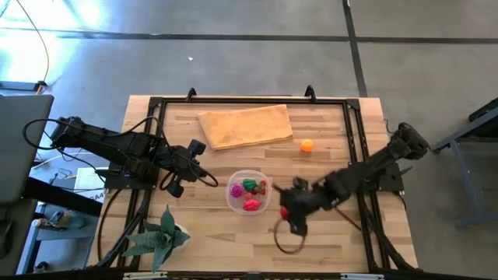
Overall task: Pick and placing Produce into tupperware
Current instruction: Put the red tomato into the transparent bin
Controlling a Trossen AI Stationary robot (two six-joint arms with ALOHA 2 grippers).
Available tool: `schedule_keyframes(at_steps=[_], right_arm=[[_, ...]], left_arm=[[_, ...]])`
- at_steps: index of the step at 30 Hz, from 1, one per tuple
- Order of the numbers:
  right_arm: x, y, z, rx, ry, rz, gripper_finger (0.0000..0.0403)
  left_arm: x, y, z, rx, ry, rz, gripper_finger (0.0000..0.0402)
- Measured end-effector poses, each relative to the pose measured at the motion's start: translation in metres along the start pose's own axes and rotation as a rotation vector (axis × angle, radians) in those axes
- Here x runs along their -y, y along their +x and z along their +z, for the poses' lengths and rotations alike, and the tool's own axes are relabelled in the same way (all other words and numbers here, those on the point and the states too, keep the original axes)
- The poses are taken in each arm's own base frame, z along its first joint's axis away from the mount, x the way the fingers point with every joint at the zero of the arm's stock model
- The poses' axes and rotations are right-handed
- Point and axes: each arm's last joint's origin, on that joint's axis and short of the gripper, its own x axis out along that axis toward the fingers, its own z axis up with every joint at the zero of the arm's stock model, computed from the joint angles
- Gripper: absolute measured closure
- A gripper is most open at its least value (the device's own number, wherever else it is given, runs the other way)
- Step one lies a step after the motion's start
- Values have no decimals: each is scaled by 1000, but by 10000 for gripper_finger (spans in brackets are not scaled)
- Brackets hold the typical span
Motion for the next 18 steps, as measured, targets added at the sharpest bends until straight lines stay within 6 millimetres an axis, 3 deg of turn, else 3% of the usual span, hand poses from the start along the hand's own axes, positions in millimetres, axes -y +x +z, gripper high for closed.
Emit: schedule_keyframes(at_steps=[5,10,14,18], right_arm=[[31,-22,49,140,-11,-27,153],[75,-22,81,222,45,-17,153],[98,6,91,144,81,15,153],[104,44,98,101,64,67,153]], left_arm=[[0,0,0,0,0,0,399],[0,0,0,0,0,0,399],[0,0,0,0,0,0,399],[0,0,0,0,0,0,399]])
